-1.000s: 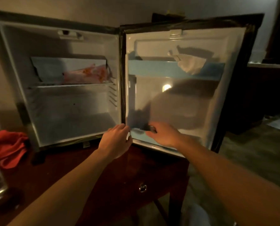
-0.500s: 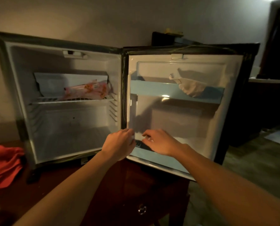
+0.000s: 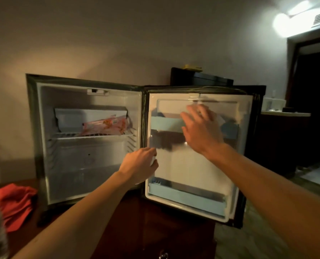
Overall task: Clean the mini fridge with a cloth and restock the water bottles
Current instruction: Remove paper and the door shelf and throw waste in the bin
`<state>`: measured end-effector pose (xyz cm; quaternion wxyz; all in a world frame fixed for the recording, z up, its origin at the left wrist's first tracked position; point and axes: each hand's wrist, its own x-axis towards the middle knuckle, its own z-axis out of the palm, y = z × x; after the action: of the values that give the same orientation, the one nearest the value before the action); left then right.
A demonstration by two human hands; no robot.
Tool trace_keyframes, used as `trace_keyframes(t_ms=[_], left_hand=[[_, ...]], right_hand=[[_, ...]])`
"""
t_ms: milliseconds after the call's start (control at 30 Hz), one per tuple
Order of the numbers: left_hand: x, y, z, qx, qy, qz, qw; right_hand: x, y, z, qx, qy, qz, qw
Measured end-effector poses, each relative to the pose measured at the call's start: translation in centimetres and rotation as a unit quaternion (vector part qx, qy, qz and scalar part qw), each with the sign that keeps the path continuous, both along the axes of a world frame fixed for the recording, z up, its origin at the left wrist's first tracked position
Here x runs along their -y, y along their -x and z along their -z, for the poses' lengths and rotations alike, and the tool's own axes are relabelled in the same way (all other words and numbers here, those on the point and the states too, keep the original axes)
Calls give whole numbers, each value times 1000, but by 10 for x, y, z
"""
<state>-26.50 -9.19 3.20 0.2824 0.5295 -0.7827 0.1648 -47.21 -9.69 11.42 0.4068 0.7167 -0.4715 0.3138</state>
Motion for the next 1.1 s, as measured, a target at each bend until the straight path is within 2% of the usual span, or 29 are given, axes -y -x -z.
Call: trace_keyframes(t_ms=[67, 133, 233, 333, 400, 567, 700, 867, 1000, 1100], left_hand=[[-1, -2, 3, 1, -3, 0, 1000], [-1, -6, 9, -4, -18, 5, 1000], [3, -8, 19, 2, -44, 12, 999], [10, -1, 25, 13, -54, 21, 998], [15, 6, 28, 19, -53, 28, 998], [26, 18, 36, 22, -99, 42, 994], [33, 23, 45, 43, -158, 39, 986], [40, 27, 54, 50, -176, 37, 982], [43, 27, 53, 50, -174, 35, 983], [45, 30, 51, 52, -166, 34, 984]], right_hand=[[2, 7, -11, 32, -80, 103, 991], [4, 11, -14, 47, -139, 146, 978], [9, 12, -17, 61, -160, 122, 978], [10, 15, -22, 75, -117, 70, 988], [10, 20, -23, 70, -92, 82, 990], [9, 28, -18, 105, -156, 121, 975], [13, 34, -23, 128, -158, 52, 978], [19, 43, -31, 139, -196, -11, 971], [15, 52, -39, 117, -202, 46, 971], [2, 58, -43, 60, -225, 107, 967]])
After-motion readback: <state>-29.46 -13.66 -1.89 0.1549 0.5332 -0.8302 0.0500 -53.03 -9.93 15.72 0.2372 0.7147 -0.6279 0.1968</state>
